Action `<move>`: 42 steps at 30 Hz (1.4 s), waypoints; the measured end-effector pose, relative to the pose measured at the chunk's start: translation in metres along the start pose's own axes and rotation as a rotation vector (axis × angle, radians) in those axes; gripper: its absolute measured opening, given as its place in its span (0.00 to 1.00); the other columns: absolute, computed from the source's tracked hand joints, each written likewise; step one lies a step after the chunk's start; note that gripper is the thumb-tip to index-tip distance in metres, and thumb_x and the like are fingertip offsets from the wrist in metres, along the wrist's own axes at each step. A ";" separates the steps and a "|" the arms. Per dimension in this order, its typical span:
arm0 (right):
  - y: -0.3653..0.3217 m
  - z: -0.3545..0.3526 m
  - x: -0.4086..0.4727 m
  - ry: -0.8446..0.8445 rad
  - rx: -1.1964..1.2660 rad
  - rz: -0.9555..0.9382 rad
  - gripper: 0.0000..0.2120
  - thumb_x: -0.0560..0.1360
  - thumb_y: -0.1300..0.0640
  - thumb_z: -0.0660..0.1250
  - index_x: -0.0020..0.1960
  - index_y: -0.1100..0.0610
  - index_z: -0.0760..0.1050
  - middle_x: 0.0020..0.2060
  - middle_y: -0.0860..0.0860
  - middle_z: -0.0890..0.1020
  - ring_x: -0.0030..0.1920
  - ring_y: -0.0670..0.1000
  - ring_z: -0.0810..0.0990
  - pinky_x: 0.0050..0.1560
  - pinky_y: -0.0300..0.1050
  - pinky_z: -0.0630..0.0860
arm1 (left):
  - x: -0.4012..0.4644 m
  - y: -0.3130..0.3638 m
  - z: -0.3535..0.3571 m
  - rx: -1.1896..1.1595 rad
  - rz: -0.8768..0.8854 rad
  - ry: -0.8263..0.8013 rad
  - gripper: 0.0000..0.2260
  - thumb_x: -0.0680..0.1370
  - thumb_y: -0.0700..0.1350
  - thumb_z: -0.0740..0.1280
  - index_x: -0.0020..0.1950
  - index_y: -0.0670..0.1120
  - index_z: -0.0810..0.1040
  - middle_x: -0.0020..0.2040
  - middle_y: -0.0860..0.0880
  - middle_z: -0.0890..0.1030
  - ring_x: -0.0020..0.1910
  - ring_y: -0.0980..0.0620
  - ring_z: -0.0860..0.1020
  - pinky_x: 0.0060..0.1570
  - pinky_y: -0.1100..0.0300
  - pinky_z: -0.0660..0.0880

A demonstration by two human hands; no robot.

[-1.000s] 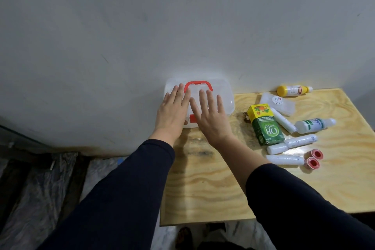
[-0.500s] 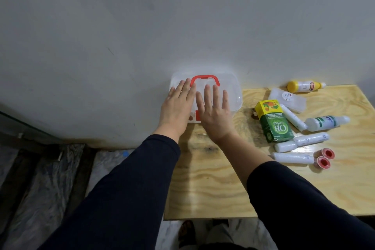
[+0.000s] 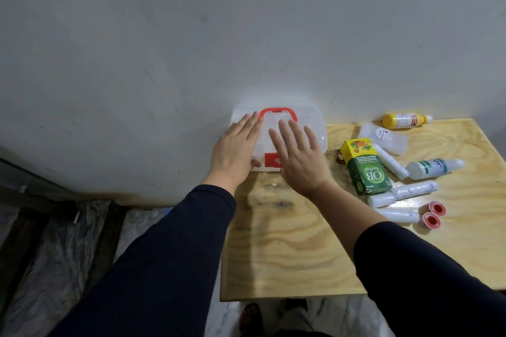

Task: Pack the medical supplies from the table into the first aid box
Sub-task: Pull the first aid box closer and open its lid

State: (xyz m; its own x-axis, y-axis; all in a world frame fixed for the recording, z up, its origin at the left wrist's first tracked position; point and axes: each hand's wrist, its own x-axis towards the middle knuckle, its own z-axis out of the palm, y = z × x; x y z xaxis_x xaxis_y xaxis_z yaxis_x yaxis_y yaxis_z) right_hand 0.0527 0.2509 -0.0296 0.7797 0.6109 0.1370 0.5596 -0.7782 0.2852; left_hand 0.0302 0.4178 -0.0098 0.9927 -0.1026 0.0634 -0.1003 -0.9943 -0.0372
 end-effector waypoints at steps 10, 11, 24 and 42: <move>0.010 -0.023 0.004 -0.120 0.075 -0.074 0.31 0.79 0.57 0.53 0.77 0.59 0.41 0.77 0.62 0.48 0.77 0.64 0.47 0.75 0.62 0.50 | 0.003 0.001 -0.002 0.006 -0.012 0.008 0.44 0.74 0.55 0.68 0.77 0.45 0.40 0.78 0.49 0.44 0.76 0.52 0.44 0.75 0.56 0.48; 0.013 -0.025 0.003 -0.128 0.087 -0.084 0.32 0.79 0.59 0.53 0.77 0.58 0.40 0.77 0.61 0.47 0.77 0.63 0.46 0.76 0.61 0.49 | 0.003 0.002 -0.003 0.005 -0.011 0.010 0.44 0.74 0.55 0.68 0.77 0.45 0.40 0.78 0.49 0.44 0.76 0.52 0.44 0.75 0.56 0.48; 0.013 -0.045 -0.047 0.054 0.411 -0.033 0.20 0.72 0.68 0.67 0.64 0.58 0.74 0.68 0.59 0.73 0.71 0.62 0.67 0.69 0.64 0.66 | -0.032 0.018 -0.018 -0.038 0.060 0.045 0.42 0.75 0.56 0.66 0.77 0.45 0.42 0.78 0.50 0.46 0.77 0.52 0.47 0.72 0.58 0.53; 0.031 -0.086 -0.023 0.448 0.466 0.152 0.09 0.74 0.61 0.68 0.54 0.56 0.79 0.47 0.51 0.85 0.47 0.56 0.83 0.51 0.49 0.77 | -0.016 -0.004 -0.071 -0.261 0.170 0.184 0.28 0.76 0.58 0.64 0.73 0.50 0.65 0.72 0.49 0.69 0.71 0.49 0.66 0.64 0.53 0.67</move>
State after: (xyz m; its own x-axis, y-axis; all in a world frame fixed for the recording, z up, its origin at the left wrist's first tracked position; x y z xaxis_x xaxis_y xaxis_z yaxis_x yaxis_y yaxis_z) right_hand 0.0279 0.2250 0.0581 0.7237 0.4127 0.5532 0.5941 -0.7804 -0.1950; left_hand 0.0095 0.4216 0.0599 0.9340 -0.2474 0.2579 -0.3005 -0.9343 0.1921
